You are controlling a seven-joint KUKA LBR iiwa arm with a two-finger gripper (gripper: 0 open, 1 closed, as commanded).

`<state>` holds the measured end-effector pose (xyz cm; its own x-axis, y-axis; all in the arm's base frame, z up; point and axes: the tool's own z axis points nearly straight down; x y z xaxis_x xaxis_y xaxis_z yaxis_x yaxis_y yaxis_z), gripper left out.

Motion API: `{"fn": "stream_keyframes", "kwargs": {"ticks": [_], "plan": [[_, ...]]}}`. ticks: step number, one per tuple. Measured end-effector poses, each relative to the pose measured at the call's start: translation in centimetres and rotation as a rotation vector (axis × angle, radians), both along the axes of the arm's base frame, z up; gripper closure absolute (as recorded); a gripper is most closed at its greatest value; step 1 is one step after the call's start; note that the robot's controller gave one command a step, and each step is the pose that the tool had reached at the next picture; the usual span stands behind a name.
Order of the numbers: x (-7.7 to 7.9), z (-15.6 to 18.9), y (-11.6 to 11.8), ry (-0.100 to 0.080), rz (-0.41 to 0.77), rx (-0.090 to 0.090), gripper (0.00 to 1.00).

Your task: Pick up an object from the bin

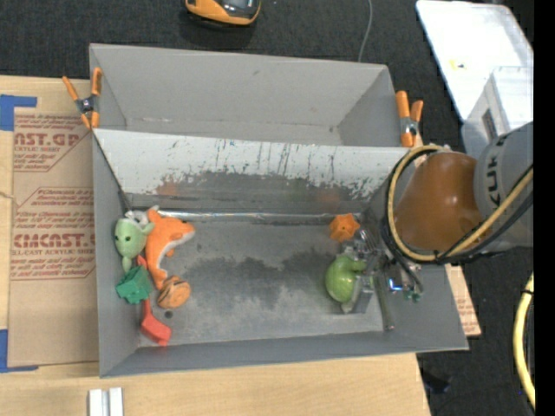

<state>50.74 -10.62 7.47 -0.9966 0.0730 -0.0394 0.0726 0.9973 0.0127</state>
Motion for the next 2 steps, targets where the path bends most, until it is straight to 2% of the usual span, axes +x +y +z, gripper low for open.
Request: {"fn": "stream_keyframes", "kwargs": {"ticks": [1, 2], "plan": [[2.3, 6.6, 0.0, 0.009, -0.011, 0.007, 1.0], [0.2, 4.7, 1.2, 0.005, -0.073, 0.01, 1.0]]}}
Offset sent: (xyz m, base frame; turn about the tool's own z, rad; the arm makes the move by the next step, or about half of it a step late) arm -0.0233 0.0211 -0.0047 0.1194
